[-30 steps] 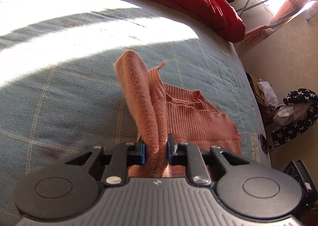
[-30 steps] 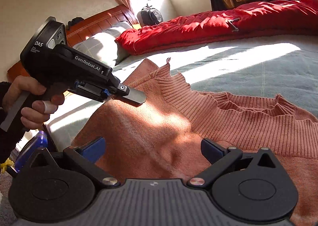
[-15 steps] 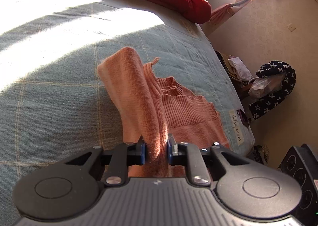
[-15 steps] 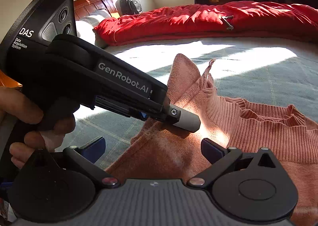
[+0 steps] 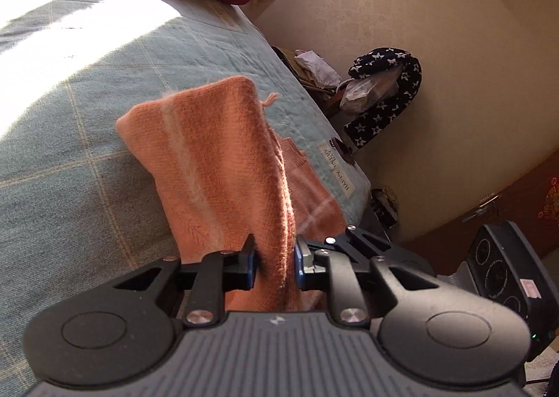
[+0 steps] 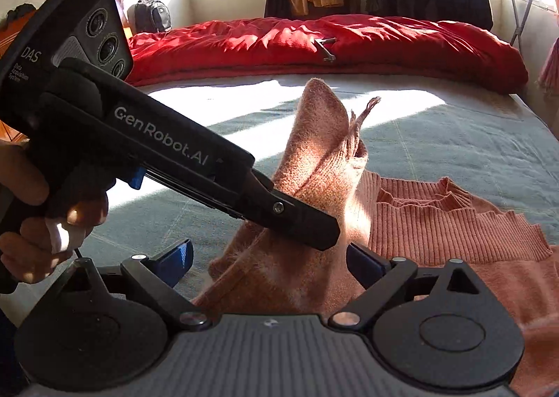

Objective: Fold clothes
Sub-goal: 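Grasp the lifted edge with the right gripper while the left gripper holds it, then open the left gripper while the right gripper folds the edge over the sweater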

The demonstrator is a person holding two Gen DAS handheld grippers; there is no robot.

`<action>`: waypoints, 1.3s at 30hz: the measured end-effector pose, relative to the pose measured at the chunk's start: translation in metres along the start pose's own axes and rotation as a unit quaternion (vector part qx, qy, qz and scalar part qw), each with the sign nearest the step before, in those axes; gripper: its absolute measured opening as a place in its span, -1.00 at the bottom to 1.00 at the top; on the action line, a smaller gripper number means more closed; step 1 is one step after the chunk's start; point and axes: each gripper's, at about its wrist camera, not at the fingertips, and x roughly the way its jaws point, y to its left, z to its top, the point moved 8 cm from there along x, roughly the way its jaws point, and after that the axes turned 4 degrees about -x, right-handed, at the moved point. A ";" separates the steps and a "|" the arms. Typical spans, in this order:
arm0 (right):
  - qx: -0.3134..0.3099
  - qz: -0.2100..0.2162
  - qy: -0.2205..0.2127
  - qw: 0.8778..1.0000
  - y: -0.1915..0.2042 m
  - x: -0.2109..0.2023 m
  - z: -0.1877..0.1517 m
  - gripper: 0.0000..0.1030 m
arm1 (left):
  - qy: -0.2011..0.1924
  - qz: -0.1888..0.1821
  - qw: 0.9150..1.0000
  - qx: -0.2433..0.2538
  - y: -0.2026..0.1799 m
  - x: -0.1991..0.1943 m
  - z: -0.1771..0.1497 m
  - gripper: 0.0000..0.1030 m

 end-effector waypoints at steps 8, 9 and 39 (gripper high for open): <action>0.006 -0.024 0.011 1.000 -0.005 0.012 -0.006 0.51 | -0.004 -0.030 0.999 0.014 0.002 -0.003 -0.003 -0.64; 0.004 -0.023 0.011 1.000 -0.008 0.012 -0.007 0.49 | -0.005 -0.036 0.999 0.014 0.002 -0.005 -0.003 -0.65; 0.178 0.231 0.035 0.956 -0.186 -0.030 0.003 -0.22 | 0.037 0.128 0.986 0.096 -0.026 0.045 -0.040 -0.09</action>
